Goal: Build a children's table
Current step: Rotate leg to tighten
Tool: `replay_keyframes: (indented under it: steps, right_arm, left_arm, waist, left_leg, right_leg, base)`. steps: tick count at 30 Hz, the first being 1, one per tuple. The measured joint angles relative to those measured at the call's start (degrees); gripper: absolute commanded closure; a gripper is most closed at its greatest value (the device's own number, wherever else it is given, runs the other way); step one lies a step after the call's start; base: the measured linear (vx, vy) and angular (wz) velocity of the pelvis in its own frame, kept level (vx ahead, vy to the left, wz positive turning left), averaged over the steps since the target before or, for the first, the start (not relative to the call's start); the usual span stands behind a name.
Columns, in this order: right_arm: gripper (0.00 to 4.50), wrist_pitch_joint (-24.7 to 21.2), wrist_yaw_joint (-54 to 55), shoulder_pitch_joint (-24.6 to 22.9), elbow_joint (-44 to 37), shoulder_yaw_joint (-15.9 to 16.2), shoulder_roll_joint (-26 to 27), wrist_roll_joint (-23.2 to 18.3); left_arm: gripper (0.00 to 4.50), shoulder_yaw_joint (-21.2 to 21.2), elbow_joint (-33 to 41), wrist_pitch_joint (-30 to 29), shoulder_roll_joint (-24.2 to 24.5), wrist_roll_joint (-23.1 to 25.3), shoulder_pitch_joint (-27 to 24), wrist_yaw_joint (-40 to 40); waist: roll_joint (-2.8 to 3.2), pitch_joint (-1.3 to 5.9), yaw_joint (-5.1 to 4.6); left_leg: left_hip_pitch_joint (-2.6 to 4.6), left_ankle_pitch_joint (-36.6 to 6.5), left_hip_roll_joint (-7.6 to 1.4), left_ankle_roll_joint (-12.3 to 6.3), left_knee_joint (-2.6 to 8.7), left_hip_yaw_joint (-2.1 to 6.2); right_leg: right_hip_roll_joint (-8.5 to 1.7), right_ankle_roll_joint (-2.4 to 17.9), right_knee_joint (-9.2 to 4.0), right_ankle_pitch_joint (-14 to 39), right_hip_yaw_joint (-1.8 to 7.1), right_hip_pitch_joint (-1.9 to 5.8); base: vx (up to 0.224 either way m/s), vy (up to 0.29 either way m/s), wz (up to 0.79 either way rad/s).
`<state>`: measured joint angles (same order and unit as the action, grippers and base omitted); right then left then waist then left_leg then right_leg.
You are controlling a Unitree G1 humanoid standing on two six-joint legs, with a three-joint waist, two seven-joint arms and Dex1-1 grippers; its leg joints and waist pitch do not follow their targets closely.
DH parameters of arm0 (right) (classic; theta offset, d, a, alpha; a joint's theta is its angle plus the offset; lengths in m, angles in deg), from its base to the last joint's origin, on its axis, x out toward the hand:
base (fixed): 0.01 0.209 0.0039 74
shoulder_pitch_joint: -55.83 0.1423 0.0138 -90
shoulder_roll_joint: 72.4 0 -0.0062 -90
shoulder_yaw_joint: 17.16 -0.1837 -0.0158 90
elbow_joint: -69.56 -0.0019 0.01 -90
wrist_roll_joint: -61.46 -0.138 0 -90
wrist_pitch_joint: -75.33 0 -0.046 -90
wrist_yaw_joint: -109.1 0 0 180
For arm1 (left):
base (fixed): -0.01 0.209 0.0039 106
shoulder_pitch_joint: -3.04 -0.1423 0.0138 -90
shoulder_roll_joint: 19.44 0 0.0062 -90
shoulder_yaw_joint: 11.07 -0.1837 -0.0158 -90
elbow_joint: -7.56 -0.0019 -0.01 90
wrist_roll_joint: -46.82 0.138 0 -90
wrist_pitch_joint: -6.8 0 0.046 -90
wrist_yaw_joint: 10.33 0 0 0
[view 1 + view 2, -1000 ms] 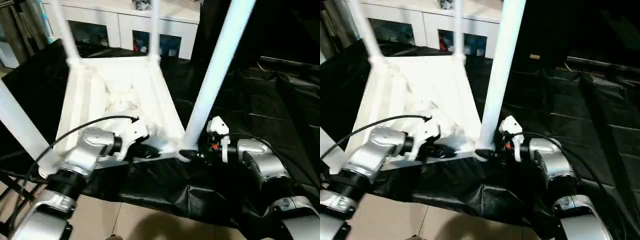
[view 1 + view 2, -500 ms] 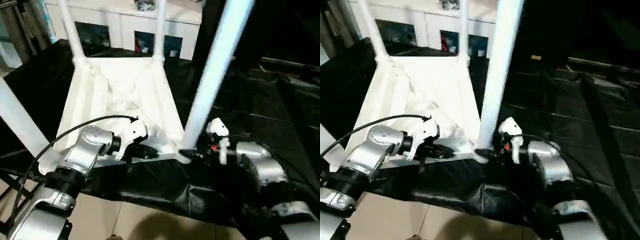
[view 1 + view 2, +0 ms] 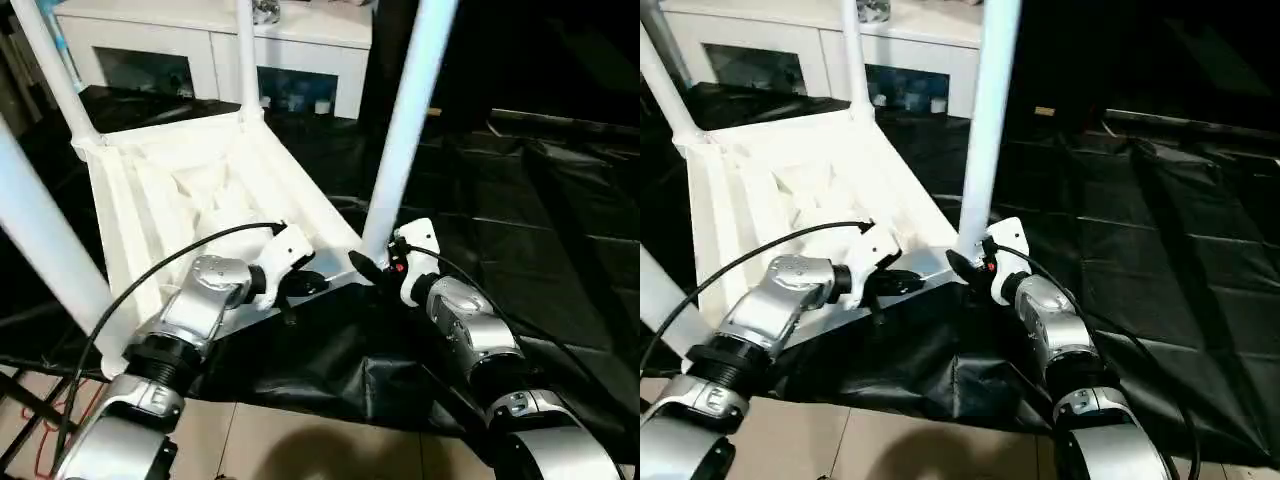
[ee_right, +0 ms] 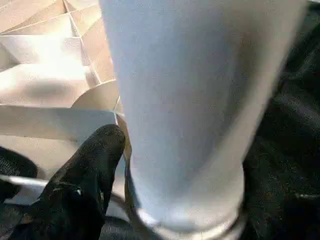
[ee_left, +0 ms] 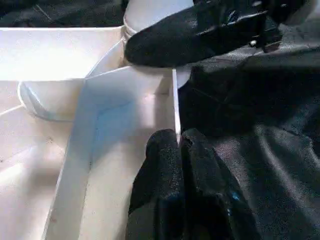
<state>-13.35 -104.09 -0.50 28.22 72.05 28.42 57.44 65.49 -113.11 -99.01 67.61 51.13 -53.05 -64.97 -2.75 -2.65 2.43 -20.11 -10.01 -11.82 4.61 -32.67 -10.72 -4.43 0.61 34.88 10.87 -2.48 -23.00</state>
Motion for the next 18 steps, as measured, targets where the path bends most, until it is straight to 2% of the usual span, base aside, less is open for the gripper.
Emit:
replay_keyframes:
  steps: [8,11,18]
  right_arm:
    - [0.57,1.33,-12.09,0.02,-0.48,2.41,-5.06,0.07]
    - [0.57,0.18,-22.72,-0.66,-2.64,4.55,-8.87,-0.69]
    - [0.57,-2.93,-34.09,-2.1,-5.53,5.79,-12.59,-2.59]
  left_arm:
    - [4.5,-1.02,1.49,1.36,1.82,-0.87,-0.39,-4.33]
    - [4.5,-1.17,2.25,1.75,4.07,-1.98,-0.94,-8.67]
    - [4.5,-2.15,1.84,3.41,6.02,-2.66,-0.89,-13.64]
  waist:
    - [0.06,-0.04,0.9]
    - [0.11,-0.08,1.31]
    - [0.12,-0.08,2.38]
  left_leg:
    - [-0.25,-0.02,-0.04,-0.02,0.1,-0.03]
    - [-0.33,-0.01,-0.06,-0.03,0.1,-0.01]
    - [-0.25,-0.01,-0.09,-0.02,-0.03,-0.11]
  right_leg:
    - [0.02,-0.12,-0.01,0.11,-0.05,-0.14]
    - [0.03,-0.12,-0.02,0.15,-0.1,-0.15]
    - [0.01,-0.1,0.05,0.13,-0.04,-0.08]
  base:
    - [0.0,0.0,0.0]
    - [0.0,0.0,0.0]
    - [0.0,0.0,0.0]
